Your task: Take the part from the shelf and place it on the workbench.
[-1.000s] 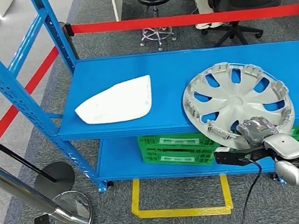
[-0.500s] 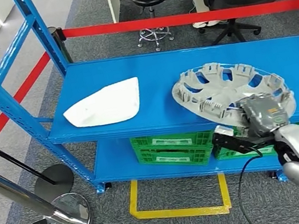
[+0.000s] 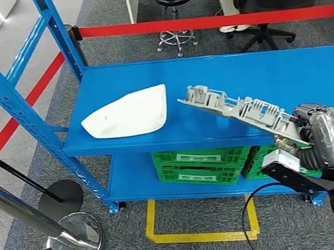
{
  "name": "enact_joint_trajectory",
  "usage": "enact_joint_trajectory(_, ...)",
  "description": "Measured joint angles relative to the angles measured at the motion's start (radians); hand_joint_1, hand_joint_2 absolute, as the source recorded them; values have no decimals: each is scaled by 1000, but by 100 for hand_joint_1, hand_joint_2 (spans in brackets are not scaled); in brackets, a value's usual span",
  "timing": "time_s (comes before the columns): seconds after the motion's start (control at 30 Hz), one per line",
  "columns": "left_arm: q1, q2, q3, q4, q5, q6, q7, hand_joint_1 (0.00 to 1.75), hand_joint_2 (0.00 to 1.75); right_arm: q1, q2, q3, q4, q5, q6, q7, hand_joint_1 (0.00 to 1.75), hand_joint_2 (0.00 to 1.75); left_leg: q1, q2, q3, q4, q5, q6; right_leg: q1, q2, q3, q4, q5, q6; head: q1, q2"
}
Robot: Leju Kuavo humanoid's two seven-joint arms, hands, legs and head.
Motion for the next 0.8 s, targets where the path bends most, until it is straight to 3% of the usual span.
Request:
enact_joint_trajectory(0.07,0,-1,4,0,-7,0,0,0,0,10,19,-23,-11,-42,-9,-28,175,175,-3,-1,0,2,-1,-11,1,2,60,-111,32,-5,1,0)
enact_joint_trajectory(0.17,0,-2,10,-2,-20,-3,0,0,0,31,56,-53,-26,-123,-30,-73,175,175,-4,-1,-1,0,1,-29,5,5,72,-129,31,-23,0,0)
enact_joint_trajectory(0.23,-1,-3,16,-3,-28,-5,1,0,0,47,85,-76,-35,-178,-46,-104,175,175,-1,0,-9,20,-17,-39,4,4,73,-132,34,-37,-1,0)
enact_joint_trajectory(0.27,-1,-4,19,-4,-32,-6,1,0,0,54,102,-87,-40,-204,-56,-118,175,175,-1,1,-24,57,-42,-43,2,4,74,-133,35,-43,-2,0)
enact_joint_trajectory(0.33,-1,-5,25,-5,-39,-7,1,0,0,70,137,-109,-49,-253,-78,-146,175,175,0,1,-80,182,-108,-49,4,3,74,-133,34,-50,-4,0)
enact_joint_trajectory(0.4,0,-7,29,-5,-48,-8,1,0,0,87,172,-125,-54,-296,-96,-176,175,175,0,1,-123,275,-135,-48,7,4,74,-133,34,-53,-3,0)
enact_joint_trajectory(0.43,0,-8,31,-6,-53,-8,1,0,0,94,187,-133,-57,-313,-103,-191,175,175,-1,1,-123,274,-121,-46,8,4,75,-133,34,-54,-3,0)
enact_joint_trajectory(0.47,0,-9,33,-7,-58,-9,2,0,0,100,202,-141,-61,-328,-111,-208,175,175,-2,1,-105,235,-91,-42,9,5,76,-133,33,-54,-3,0)
enact_joint_trajectory(0.53,-1,-8,37,-12,-69,-11,2,0,0,107,229,-154,-70,-353,-133,-251,175,175,-6,1,-43,106,-24,-29,13,7,77,-132,32,-52,-3,0)
enact_joint_trajectory(0.57,-2,-8,39,-15,-74,-12,2,0,0,108,241,-159,-74,-365,-149,-277,175,175,-8,1,-18,52,-7,-24,16,8,75,-130,32,-50,-3,0)
enact_joint_trajectory(0.6,-3,-8,42,-17,-78,-13,3,0,0,108,252,-164,-80,-377,-165,-303,175,175,-10,1,-4,20,-2,-21,17,9,73,-129,32,-46,-2,0)
enact_joint_trajectory(0.7,-6,-10,45,-22,-87,-18,4,0,0,107,282,-168,-95,-405,-196,-369,175,175,-10,2,1,0,-4,-14,16,10,67,-128,31,-31,-2,0)
enact_joint_trajectory(0.77,-8,-11,46,-26,-90,-20,5,0,0,103,292,-168,-102,-411,-204,-390,175,175,-5,2,5,-8,1,-5,14,9,47,-86,1,-21,1,0)
enact_joint_trajectory(0.8,-9,-11,46,-28,-92,-21,5,0,0,101,296,-169,-105,-413,-206,-395,175,175,-3,3,7,-9,1,-2,12,8,22,-36,-27,-18,2,0)
